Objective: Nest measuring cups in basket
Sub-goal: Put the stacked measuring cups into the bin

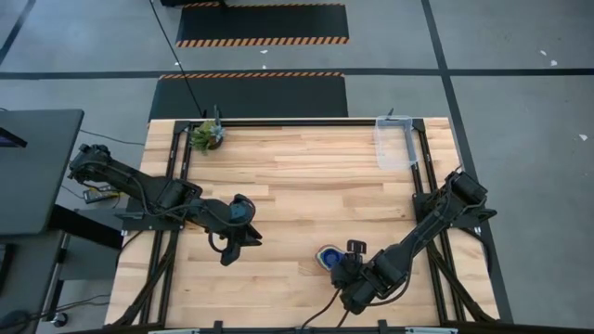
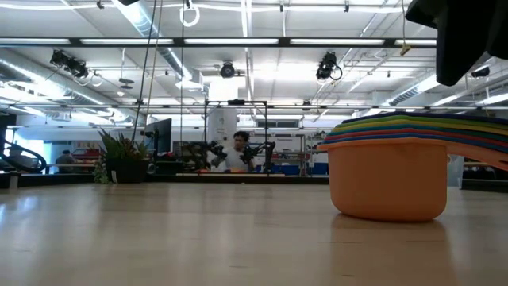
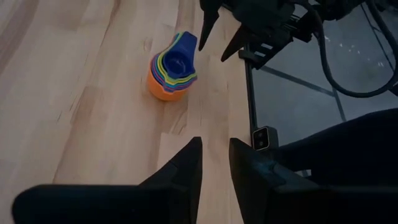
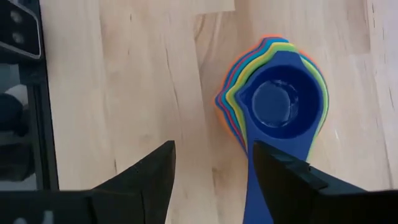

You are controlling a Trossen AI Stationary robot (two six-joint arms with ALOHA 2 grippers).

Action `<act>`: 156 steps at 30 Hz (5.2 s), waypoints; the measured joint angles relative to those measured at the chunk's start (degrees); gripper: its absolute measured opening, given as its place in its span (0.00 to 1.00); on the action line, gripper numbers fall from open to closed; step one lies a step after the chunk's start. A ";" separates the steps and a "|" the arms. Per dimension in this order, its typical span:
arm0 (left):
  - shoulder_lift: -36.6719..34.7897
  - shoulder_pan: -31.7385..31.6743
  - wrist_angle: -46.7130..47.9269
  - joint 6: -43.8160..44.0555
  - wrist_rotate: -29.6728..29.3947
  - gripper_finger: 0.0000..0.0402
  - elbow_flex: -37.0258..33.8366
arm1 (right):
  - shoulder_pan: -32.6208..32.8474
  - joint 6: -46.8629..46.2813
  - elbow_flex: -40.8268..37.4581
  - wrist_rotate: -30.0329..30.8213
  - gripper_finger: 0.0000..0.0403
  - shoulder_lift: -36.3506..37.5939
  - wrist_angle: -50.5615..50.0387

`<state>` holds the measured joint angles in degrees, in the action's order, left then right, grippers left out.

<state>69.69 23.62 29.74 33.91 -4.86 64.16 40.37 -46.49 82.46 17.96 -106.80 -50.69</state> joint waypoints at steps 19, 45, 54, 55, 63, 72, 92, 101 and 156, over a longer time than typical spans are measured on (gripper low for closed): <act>0.00 -0.01 0.04 -0.02 0.01 0.22 0.00 | -1.19 5.84 -0.02 -7.28 0.79 0.02 7.36; 0.00 -0.01 0.05 0.00 0.01 0.22 0.00 | -2.70 23.82 -0.07 -1.21 0.82 -0.95 1.65; -0.04 -0.02 -0.65 -0.02 0.00 0.22 -0.01 | -2.26 28.56 -0.39 -1.31 0.82 -3.81 -0.63; -0.04 -0.02 -0.72 0.00 0.01 0.22 -0.02 | -2.26 28.78 -0.44 -1.13 0.82 -3.87 -1.01; -0.04 -0.02 -2.48 -0.01 0.02 0.22 -0.02 | -2.23 31.62 -1.23 -1.36 0.82 -4.23 0.09; -0.04 -0.02 -2.56 -0.02 0.02 0.22 -0.02 | -2.20 34.69 -1.29 -1.51 0.83 -4.81 0.71; -0.04 -0.02 -2.86 -0.02 0.02 0.22 -0.02 | 1.36 31.20 -1.22 8.11 0.83 -6.40 0.16; -0.02 0.00 -3.22 -0.02 0.02 0.22 -0.02 | 2.09 30.43 -1.22 12.11 0.83 -8.46 -0.73; 0.00 0.00 -3.41 -0.02 0.00 0.22 -0.02 | -0.16 38.75 -3.08 9.11 0.83 -8.37 -0.40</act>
<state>69.69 23.62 26.33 33.89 -4.86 64.14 40.21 -7.73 79.37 27.07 -115.18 -51.09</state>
